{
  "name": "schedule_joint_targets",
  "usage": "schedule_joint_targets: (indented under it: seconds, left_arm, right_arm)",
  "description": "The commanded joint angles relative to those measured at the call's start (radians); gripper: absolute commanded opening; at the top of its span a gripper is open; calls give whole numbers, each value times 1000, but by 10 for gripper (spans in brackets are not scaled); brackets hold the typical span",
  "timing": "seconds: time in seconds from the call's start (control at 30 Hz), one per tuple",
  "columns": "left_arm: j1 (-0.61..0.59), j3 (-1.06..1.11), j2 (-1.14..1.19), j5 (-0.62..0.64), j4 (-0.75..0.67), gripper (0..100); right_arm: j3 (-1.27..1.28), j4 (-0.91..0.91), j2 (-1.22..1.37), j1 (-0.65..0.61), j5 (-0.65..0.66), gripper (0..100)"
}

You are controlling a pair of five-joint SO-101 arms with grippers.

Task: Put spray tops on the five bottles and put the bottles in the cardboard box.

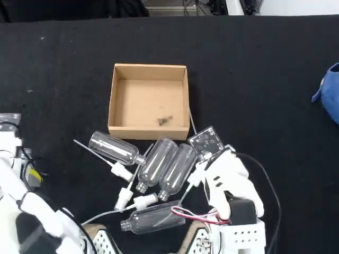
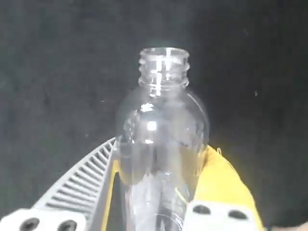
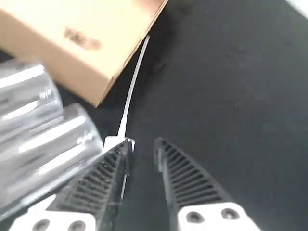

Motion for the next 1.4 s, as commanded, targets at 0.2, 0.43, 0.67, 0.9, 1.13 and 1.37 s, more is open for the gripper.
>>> schedule_joint_targets:
  seconds: [0.2,0.43,0.67,0.9,1.13,1.37]
  left_arm:
    - [243,-12,-126,333,78,30]
    - [397,-10,-138,491,52,30]
    - [406,-5,-138,637,-32,30]
    - [409,-10,-138,721,-38,30]
    - [409,-2,-138,744,-37,30]
    - [409,-2,-138,744,-29,30]
  right_arm:
    - [-255,84,-36,117,2,100]
    - [-460,112,377,141,-26,102]
    - [-552,100,797,-5,-103,100]
    - [-550,-26,998,-41,-192,103]
    - [-547,-71,1110,-61,-193,103]
    - [-587,-115,1248,-61,-193,178]
